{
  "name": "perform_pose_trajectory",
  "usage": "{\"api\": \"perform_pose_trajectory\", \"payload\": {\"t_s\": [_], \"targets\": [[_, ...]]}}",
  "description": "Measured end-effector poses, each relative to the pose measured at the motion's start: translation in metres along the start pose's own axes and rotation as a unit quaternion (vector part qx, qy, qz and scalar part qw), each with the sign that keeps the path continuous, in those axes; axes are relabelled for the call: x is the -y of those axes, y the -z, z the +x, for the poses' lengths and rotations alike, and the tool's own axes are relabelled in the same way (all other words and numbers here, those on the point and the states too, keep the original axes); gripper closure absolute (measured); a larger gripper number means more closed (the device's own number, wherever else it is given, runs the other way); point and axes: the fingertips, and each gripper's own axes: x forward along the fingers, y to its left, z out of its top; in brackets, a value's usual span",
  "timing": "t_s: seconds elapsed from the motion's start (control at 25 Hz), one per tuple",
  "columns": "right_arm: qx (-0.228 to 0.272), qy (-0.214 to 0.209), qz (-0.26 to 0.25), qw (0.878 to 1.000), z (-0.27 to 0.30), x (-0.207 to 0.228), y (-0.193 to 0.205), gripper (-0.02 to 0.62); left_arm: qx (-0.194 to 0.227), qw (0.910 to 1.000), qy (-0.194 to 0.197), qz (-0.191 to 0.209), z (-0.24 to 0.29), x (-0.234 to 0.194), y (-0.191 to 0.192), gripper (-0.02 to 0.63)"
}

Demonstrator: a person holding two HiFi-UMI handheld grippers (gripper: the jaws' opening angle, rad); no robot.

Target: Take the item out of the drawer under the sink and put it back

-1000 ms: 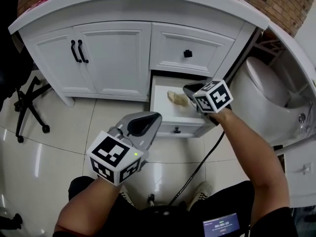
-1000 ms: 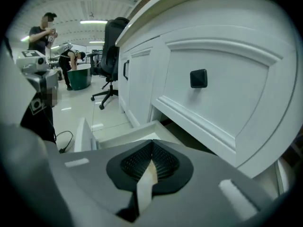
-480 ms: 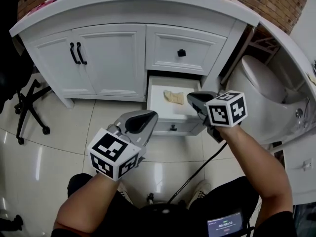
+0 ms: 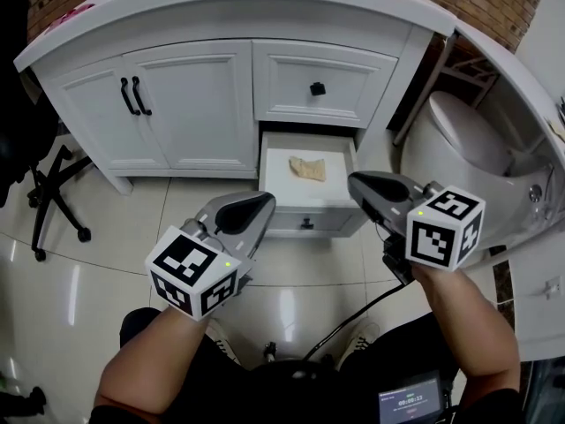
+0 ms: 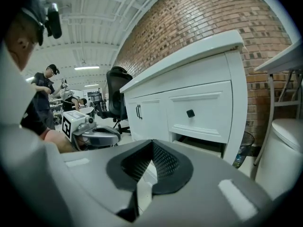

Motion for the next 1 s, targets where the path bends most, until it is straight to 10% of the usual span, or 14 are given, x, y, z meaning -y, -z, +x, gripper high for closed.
{"api": "perform_pose_trajectory", "payload": {"t_s": [1.0], "targets": [[0.022,0.016,-0.02,0.999,-0.035,-0.015,0.026,0.588,0.008,0.9998,0.0,0.018,0.002,0.011,-0.007,0.601]]}}
